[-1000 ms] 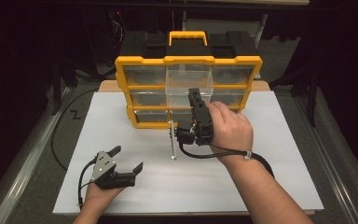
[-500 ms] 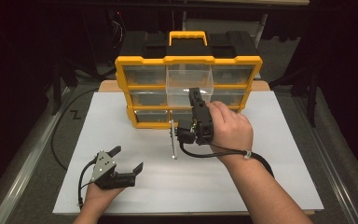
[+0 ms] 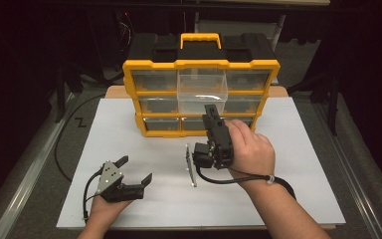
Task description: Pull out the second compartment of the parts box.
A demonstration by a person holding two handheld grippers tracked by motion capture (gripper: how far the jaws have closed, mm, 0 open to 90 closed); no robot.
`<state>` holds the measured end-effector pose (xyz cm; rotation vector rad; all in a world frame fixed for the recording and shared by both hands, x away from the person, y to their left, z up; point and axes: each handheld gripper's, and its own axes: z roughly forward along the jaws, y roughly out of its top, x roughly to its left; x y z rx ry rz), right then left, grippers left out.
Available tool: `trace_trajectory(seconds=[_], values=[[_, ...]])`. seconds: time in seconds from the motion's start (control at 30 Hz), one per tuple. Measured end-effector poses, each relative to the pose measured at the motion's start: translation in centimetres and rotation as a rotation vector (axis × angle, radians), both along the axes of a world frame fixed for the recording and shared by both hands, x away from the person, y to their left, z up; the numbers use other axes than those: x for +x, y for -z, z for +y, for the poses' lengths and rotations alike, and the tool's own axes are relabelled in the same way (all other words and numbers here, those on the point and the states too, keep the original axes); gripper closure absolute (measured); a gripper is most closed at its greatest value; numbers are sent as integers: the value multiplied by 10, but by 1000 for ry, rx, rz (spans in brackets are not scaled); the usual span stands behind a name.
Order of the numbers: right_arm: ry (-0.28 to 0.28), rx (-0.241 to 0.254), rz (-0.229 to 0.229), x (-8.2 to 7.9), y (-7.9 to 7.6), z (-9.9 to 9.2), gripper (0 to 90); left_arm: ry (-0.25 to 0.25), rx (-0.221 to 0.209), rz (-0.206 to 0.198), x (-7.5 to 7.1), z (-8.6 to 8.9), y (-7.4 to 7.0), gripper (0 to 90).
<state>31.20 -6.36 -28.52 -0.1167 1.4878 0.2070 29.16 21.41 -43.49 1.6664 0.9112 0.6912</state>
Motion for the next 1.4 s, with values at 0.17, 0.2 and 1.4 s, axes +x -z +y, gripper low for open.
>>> trace_trajectory(seconds=[0.17,0.2,1.4], values=[[9,-9,42,-2,20,-14,542,-3,1,0,0,0,0,21],[10,-10,53,-2,24,-16,533,-4,2,0,0,0,0,21],[154,-32,304,5,150,-126,376,-31,15,3,2,0,2,21]])
